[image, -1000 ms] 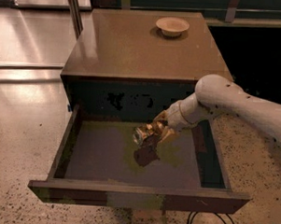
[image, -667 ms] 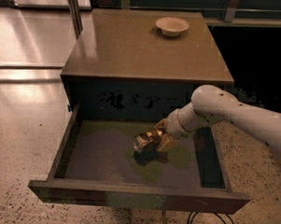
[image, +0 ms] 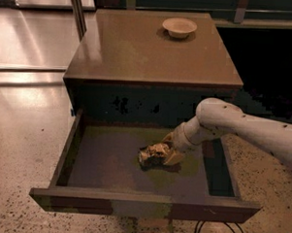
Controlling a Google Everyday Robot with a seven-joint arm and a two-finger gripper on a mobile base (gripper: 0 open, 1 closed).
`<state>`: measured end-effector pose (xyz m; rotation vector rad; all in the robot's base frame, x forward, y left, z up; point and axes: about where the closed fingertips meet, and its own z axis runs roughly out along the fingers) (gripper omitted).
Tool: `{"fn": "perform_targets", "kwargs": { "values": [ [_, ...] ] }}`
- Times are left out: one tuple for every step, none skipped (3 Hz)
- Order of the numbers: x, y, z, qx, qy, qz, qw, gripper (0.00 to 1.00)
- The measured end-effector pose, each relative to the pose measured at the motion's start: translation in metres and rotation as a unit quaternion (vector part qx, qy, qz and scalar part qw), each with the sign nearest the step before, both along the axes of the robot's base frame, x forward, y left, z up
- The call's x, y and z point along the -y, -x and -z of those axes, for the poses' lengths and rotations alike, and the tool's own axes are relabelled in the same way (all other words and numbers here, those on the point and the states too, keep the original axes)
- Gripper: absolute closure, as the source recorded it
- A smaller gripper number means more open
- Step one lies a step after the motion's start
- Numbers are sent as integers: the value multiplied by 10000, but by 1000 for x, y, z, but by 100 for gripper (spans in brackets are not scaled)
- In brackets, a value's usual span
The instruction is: Place orange can into top drawer
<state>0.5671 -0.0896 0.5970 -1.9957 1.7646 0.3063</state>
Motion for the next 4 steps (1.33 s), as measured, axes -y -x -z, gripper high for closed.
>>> {"fn": "perform_targets", "kwargs": {
  "values": [
    [0,0,0,0,0,0,10000,82],
    [0,0,0,-1,0,0,10000,58],
    [0,0,0,-1,0,-1,10000,35],
    [0,0,0,-1,0,-1,10000,12]
  ]
}}
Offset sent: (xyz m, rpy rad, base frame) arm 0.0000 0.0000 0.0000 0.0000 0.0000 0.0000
